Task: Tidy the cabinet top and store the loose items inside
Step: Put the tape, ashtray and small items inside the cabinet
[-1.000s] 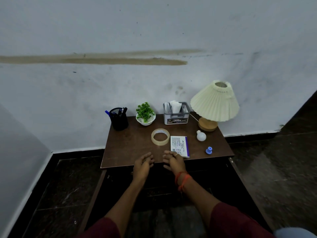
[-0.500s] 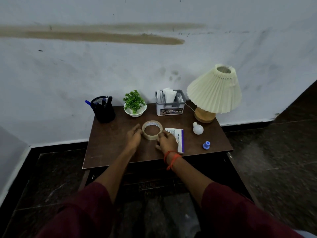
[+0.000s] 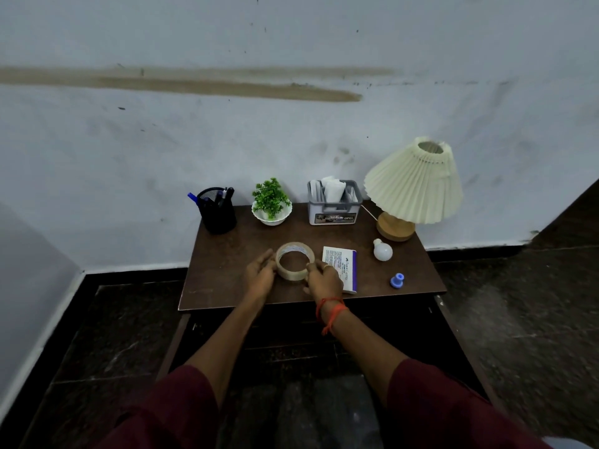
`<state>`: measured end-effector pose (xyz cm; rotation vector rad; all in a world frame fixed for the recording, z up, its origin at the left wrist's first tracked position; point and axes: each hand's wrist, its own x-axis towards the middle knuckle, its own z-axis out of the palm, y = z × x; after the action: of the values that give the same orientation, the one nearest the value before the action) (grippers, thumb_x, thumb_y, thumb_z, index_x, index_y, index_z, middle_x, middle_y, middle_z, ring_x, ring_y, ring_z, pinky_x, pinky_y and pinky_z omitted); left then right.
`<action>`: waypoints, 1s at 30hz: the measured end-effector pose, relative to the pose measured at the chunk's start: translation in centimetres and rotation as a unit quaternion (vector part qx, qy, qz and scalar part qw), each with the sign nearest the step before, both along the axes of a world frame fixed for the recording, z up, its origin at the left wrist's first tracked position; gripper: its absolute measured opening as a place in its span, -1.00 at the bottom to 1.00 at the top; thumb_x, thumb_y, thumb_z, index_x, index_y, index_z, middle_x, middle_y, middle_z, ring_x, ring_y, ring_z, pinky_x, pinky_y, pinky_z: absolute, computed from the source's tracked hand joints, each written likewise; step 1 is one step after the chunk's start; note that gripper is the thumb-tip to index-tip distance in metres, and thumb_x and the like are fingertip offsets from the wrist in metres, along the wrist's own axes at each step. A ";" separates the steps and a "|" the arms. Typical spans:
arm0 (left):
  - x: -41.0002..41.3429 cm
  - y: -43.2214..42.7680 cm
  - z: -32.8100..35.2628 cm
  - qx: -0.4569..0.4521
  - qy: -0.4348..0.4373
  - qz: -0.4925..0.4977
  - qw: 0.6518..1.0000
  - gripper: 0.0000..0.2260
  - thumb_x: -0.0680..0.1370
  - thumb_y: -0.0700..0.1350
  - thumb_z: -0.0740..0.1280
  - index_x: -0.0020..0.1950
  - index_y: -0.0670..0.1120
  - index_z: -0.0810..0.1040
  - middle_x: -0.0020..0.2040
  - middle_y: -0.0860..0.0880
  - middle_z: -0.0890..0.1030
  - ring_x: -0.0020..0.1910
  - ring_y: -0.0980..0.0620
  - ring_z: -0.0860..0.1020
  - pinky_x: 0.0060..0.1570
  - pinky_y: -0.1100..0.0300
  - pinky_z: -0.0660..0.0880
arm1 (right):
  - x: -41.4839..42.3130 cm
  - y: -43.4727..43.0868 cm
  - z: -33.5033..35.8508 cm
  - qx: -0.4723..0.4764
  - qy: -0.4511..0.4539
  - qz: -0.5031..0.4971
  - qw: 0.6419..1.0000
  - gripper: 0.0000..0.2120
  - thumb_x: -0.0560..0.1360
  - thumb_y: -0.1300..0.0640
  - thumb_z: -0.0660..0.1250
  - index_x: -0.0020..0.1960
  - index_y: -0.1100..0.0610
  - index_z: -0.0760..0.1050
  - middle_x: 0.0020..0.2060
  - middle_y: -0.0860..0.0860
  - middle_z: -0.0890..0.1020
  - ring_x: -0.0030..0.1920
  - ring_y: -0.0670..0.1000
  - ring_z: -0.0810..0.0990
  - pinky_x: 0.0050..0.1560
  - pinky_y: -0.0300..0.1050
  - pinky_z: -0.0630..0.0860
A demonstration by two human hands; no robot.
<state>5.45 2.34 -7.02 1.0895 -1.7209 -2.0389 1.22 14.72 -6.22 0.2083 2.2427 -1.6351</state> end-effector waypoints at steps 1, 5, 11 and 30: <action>0.8 0.2 0.0 0.004 0.001 0.005 1.000 -0.55 0.43 -0.28 0.33 0.33 -0.17 0.50 0.24 -0.14 0.60 0.22 -0.06 0.56 0.33 -0.06 0.45 | 0.7 0.2 0.3 -0.006 0.002 0.004 1.000 -0.56 0.41 -0.04 0.31 0.23 0.12 0.55 0.06 0.12 0.67 0.16 0.12 0.60 0.20 0.11 0.54; 4.7 2.1 1.6 0.024 0.025 0.024 0.999 -0.58 0.47 -0.34 0.28 0.34 -0.22 0.48 0.22 -0.17 0.59 0.20 -0.11 0.57 0.27 -0.05 0.48 | 3.4 1.4 0.8 -0.012 0.015 0.017 1.000 -0.58 0.39 -0.03 0.31 0.20 0.10 0.57 0.05 0.11 0.67 0.14 0.10 0.61 0.17 0.12 0.55; 9.5 4.8 2.9 0.024 0.036 0.049 0.998 -0.62 0.52 -0.32 0.22 0.34 -0.22 0.49 0.24 -0.15 0.59 0.19 -0.08 0.57 0.26 -0.03 0.50 | 7.6 3.7 2.2 -0.029 0.026 0.020 0.999 -0.76 0.46 0.04 0.31 0.10 0.03 0.59 -0.04 -0.02 0.61 0.11 0.04 0.59 0.15 0.09 0.57; 15.0 7.3 0.0 0.037 -0.030 0.071 0.996 -0.68 0.53 -0.35 0.20 0.26 -0.25 0.54 0.15 -0.16 0.61 0.10 -0.08 0.58 0.20 -0.04 0.53 | 12.6 5.8 -2.6 0.002 -0.027 0.005 1.000 -0.91 0.43 0.06 0.31 -0.10 -0.10 0.54 -0.08 0.01 0.67 0.00 0.00 0.64 0.10 0.07 0.60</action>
<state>20.43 9.60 -6.99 1.2687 -1.5577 -2.0158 13.82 20.48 -8.85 0.2386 2.2034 -1.5999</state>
